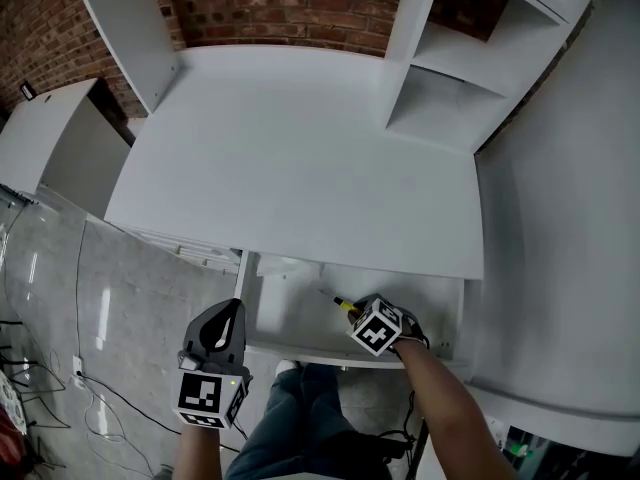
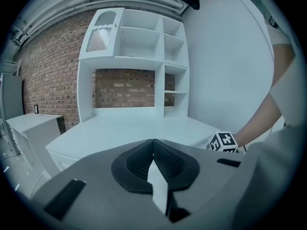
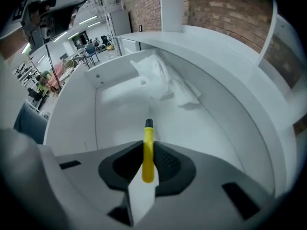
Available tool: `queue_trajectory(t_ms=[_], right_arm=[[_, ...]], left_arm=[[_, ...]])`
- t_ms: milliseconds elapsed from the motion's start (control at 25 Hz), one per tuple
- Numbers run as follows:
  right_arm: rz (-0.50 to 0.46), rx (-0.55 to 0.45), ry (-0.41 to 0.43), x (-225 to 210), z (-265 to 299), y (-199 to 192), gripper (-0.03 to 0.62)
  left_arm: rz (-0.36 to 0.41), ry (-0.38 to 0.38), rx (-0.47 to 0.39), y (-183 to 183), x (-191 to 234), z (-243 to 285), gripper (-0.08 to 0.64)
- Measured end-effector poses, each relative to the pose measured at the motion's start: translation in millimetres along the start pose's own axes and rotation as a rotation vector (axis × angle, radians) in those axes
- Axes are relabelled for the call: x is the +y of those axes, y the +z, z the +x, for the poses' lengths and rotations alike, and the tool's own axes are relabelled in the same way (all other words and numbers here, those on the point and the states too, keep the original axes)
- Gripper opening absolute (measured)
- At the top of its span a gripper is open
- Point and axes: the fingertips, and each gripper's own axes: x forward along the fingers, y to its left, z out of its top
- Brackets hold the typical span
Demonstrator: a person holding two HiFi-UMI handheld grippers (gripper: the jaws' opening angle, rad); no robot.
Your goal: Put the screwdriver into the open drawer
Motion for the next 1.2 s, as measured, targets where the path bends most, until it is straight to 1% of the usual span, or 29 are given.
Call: queue_trajectory(t_ms=[120,240,400,440,480,560,720,840,1040,1200], right_arm=[[0.012,0.024,-0.003,-1,11,-3,0.074],[-0.016,0.054,-0.018,0,18,-8,0.074],[-0.002,0.049,-0.004,3,22,-7,0.080],[0.000,0.052,-0.002,4,25,-9,0.109],[0.002,0.052,-0.004,4,25,-10,0.159],[0.018,0.037,-0.016,1,22,-9,0.181],[0.046,-0.009,-0.023,-3,3,2,0.210],[0.076,-0.052,-0.031,-3,-21,10,0.219],[0.186,-0.194,-0.071,-4,-72,33,0.219],[0.208,-0.285,-0.111,-1,-114,45,0.219]], left_arm=[[-0.010,0.007,0.012,-6,3,-2,0.014],[-0.006,0.008,0.022,-11,3,-1,0.014],[-0.008,0.005,0.023,-10,4,1,0.014],[-0.008,0.003,0.022,-10,4,1,0.014],[-0.007,-0.001,0.020,-9,3,2,0.014],[-0.002,-0.011,0.012,-6,0,3,0.014],[-0.007,-0.021,-0.005,1,-2,7,0.014],[-0.005,-0.045,-0.028,13,-10,12,0.014],[0.007,-0.095,-0.058,30,-24,23,0.014],[-0.009,-0.133,-0.070,42,-37,33,0.014]])
